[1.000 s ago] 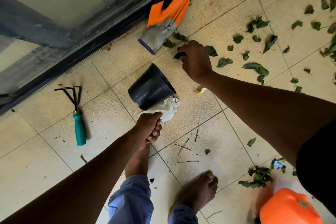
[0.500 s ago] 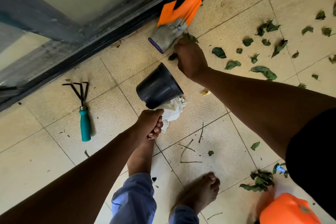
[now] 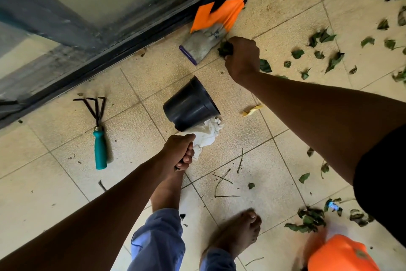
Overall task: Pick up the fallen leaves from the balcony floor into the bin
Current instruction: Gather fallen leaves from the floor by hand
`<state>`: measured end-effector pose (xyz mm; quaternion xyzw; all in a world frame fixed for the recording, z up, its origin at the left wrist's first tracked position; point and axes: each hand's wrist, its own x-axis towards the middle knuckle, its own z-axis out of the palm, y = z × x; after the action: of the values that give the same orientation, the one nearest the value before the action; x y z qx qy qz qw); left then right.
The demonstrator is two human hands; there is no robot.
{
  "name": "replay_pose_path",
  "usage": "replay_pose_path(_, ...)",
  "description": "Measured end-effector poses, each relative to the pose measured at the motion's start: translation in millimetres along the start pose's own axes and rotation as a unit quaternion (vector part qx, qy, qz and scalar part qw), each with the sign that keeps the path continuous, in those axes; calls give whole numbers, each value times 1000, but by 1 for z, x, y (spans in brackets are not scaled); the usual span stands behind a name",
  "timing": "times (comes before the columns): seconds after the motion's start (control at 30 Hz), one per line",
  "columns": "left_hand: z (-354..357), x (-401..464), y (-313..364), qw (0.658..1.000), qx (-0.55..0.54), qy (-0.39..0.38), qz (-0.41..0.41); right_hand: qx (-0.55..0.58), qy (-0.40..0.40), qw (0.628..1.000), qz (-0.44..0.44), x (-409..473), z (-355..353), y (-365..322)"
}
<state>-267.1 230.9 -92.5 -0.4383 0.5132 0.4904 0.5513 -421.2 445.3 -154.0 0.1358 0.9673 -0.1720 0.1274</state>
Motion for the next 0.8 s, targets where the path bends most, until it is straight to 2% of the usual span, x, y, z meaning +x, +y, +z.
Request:
replay_pose_path(0.1, 3, -4, 4, 1000, -30, -7, -1, -24, -14, 999, -15, 0, 5, 5)
replay_pose_path(0.17, 6, -6, 6, 998, -63, -20, -8, 1, -22, 1000, 1, -3, 3, 8)
replay_pose_path(0.27, 14, -13, 8, 988, -144, -54, -16, 133, -21, 989, 64, -21, -12, 12)
replay_pose_path(0.33, 21, -18, 11, 976, -203, -75, -13, 259, -11, 960, 106, -47, -31, 7)
replay_pose_path(0.5, 50, -34, 15, 920, -377, -102, 16, 393, -47, 917, 57, -157, -101, -4)
replay_pose_path(0.57, 67, -44, 15, 907, -405, -107, 37, 402, -59, 913, 38, -201, -114, -5)
replay_pose_path(0.63, 86, -55, 12, 912, -392, -109, 57, 378, -56, 924, 29, -233, -119, -4)
replay_pose_path(0.8, 123, -74, -4, 895, -400, -192, 54, 297, -18, 953, 54, -269, -121, 7)
